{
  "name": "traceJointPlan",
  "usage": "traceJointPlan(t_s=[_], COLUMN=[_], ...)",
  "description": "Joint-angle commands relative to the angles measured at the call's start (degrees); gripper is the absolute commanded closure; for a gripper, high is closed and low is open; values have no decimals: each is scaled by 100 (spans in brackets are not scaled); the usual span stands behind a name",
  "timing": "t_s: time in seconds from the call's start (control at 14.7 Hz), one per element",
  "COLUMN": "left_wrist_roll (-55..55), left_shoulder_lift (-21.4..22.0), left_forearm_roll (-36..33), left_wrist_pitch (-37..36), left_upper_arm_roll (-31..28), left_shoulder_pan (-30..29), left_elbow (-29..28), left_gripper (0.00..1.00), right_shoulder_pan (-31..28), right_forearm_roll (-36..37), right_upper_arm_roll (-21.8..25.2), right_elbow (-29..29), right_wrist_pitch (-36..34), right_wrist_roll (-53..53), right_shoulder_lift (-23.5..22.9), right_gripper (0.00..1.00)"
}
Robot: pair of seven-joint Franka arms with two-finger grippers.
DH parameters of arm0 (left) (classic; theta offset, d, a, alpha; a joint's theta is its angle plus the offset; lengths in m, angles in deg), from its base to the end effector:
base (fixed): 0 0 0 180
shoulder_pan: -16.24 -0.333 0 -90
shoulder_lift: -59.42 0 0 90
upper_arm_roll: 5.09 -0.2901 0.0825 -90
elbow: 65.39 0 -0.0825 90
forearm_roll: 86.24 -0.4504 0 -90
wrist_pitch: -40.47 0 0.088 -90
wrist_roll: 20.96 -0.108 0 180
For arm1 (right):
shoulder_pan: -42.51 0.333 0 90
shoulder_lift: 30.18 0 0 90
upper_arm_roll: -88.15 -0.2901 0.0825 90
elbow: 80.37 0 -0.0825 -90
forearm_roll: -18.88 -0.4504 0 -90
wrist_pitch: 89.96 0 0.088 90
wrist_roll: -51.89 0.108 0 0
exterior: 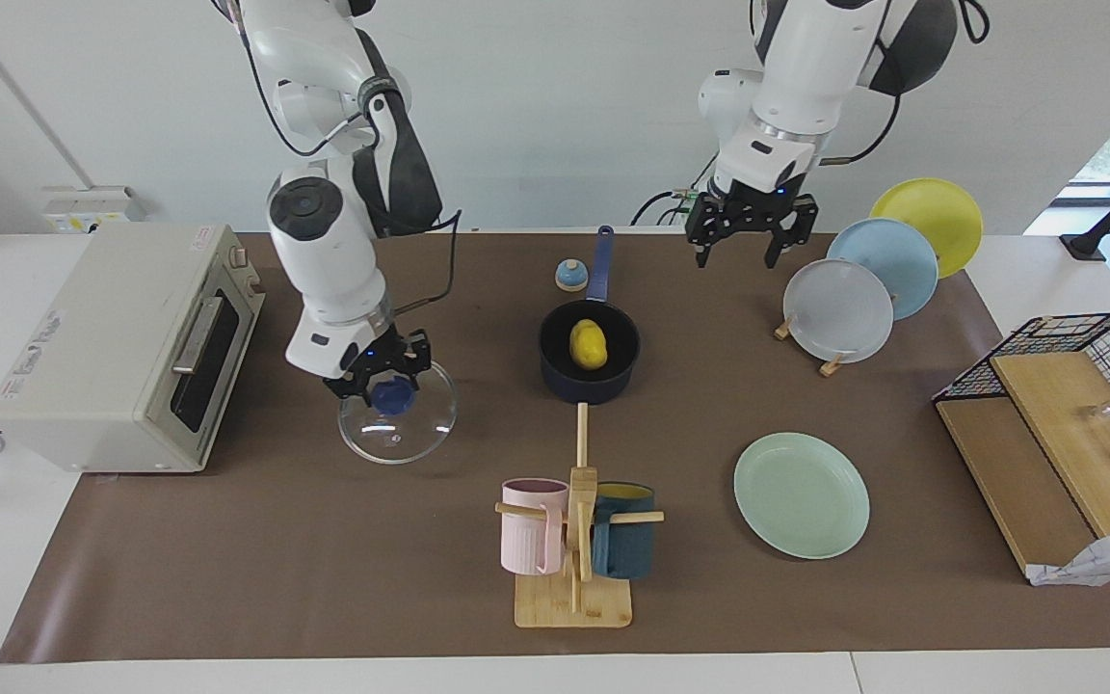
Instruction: Transfer potato from pot to plate
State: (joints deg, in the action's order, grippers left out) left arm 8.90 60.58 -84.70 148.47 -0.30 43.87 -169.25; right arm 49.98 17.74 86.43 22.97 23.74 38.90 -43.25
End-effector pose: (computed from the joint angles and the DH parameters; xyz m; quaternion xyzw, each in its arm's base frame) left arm 0.5320 -0.3406 0.5067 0.9987 -0.0188 0.0333 0.0343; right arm 0.6602 0.1074 0.3585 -0.9818 -0.1878 0.0232 0.0132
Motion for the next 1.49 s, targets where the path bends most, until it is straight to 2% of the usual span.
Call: traceJointPlan(t_s=[0.0,0.07,0.2,0.34,0.81,0.88,0.95,1.02,1.09,1.29,1.43], left_wrist_roll=[571,713,767,776,1144,1214,1259,1276,1346,1426,1443], left_shoulder_lift=[-693,-861,-915,-976,-1091,-1100,-1109,-1135,-1222,-1293,-1311], left_forearm_roll=[31,31,31,31,31,31,31,31,31,31,31], left_wrist_pitch=[633,861,1431,1697,2313,2322,2331,2331,2331,2305,2296], left_upper_arm_roll=[-101,-101,-110,-110,-101,-101,-101,-101,-101,-101,-101], left_shoulder_pan=[470,593,700,700,814,823,832,875,928,963,998], left_elbow=[-82,-221,-660,-837,-1259,-1268,-1277,-1286,-1286,-1286,-1286], left_gripper=[0,0,0,0,0,0,0,0,0,0,0], right_shoulder_pan=[-236,-367,-509,-632,-746,-755,-756,-764,-782,-905,-940], right_forearm_roll=[-71,-71,-62,-62,26,17,17,17,17,0,-26], right_upper_arm_roll=[-83,-83,-74,-74,-65,-65,-65,-65,-65,-57,-30], right_elbow=[878,1090,1590,2031,2313,2313,2305,2296,2235,1815,991], right_wrist_pitch=[449,643,1169,1549,1585,1576,1576,1567,1480,1209,464], right_wrist_roll=[-404,-632,-1203,-1337,-1442,-1469,-1443,-1434,-1425,-1399,-1189], right_shoulder_lift=[480,550,673,805,911,911,911,911,903,902,833], right_gripper=[60,59,59,59,58,39,15,6,0,0,0])
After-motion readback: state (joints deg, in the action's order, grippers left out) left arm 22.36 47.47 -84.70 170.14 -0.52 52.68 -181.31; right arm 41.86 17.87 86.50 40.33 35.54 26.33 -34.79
